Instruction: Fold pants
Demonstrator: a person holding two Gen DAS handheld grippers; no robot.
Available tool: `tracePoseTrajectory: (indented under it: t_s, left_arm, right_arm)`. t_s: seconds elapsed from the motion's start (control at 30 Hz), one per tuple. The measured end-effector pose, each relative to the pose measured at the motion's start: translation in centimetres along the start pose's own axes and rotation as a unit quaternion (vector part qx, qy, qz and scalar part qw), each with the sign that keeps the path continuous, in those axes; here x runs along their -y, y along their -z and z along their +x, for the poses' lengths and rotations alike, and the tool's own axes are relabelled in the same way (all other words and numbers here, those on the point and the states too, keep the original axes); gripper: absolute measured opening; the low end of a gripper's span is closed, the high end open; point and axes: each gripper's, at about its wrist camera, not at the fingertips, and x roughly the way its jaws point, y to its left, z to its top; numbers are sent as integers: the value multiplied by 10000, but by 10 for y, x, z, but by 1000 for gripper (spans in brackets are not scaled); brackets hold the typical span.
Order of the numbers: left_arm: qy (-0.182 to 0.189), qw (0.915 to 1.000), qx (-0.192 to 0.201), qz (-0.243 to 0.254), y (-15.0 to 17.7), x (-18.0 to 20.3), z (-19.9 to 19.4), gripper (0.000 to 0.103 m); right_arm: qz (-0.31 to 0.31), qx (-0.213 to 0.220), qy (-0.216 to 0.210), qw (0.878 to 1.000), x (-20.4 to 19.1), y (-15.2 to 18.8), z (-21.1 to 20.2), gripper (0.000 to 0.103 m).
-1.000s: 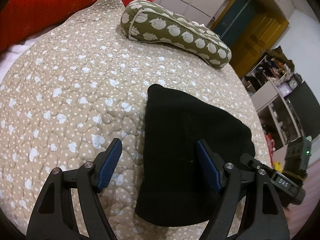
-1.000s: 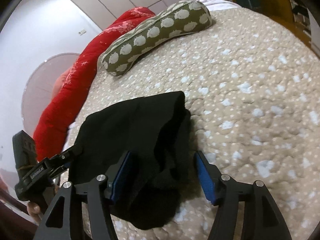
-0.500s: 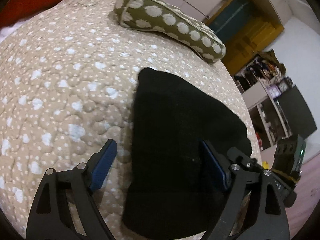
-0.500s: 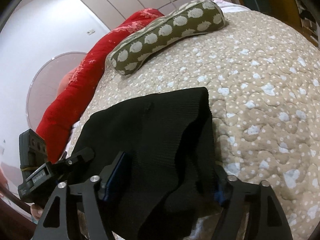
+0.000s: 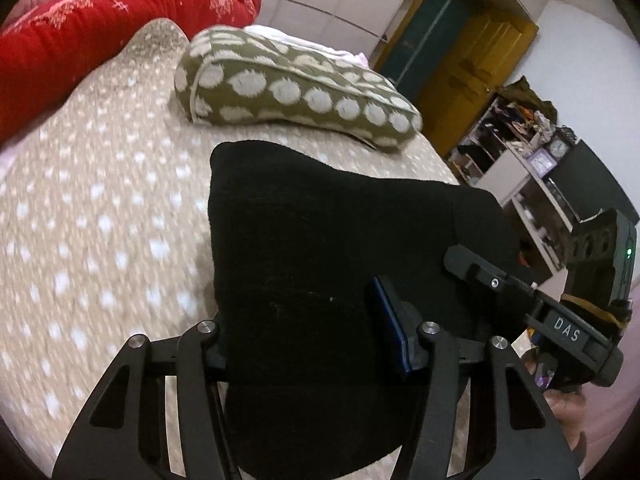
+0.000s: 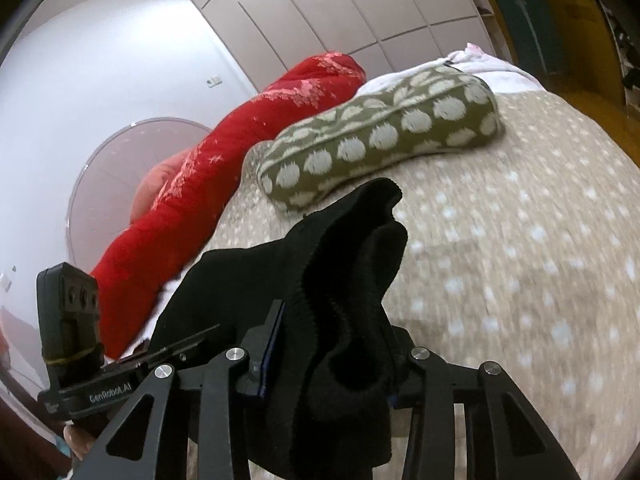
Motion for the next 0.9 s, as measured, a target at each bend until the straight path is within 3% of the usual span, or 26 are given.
tracePoseTrajectory:
  t_s: [0.07, 0.13, 0.17, 0.23, 0.37, 0.47, 0.63, 0.77, 0.9]
  left_arm:
    - [-111, 9998, -150, -98, -8, -10, 16, 55]
    - [-413, 9971, -546, -318, -9, -25, 39, 56]
    - [-431, 9962, -652, -390, -7, -30, 45, 61]
    - [-309, 9966, -566, -506, -4, -37, 44, 71]
    - [-383, 9968, -524, -469, -4, -41, 39, 72]
    - [-502, 9966, -512, -417, -4, -36, 38, 72]
    - [-703, 9959, -461, -325, -3, -28, 41, 73]
    - [-720, 9957, -500, -313, -3, -26, 43, 75]
    - [-871, 9948, -462, -244, -4, -21, 42, 75]
  right_arm:
    - [32, -95, 52, 9999, 7, -8, 19, 41]
    - [56, -387, 392, 9985, 19, -7, 42, 44]
    - [-18, -714, 759, 9945, 25, -4, 55, 48]
    - [17, -683, 639, 9956, 32, 0, 50, 49]
    - [-67, -287, 879, 9957, 28, -2, 7, 49]
    - [-320, -142, 712, 9968, 14, -6, -10, 45]
    - [-933, -364, 567, 9934, -17, -6, 8, 43]
    - [-1298, -965, 964, 9821, -7, 13, 47, 44]
    - [-1308, -774, 938, 9839, -6, 16, 41, 44]
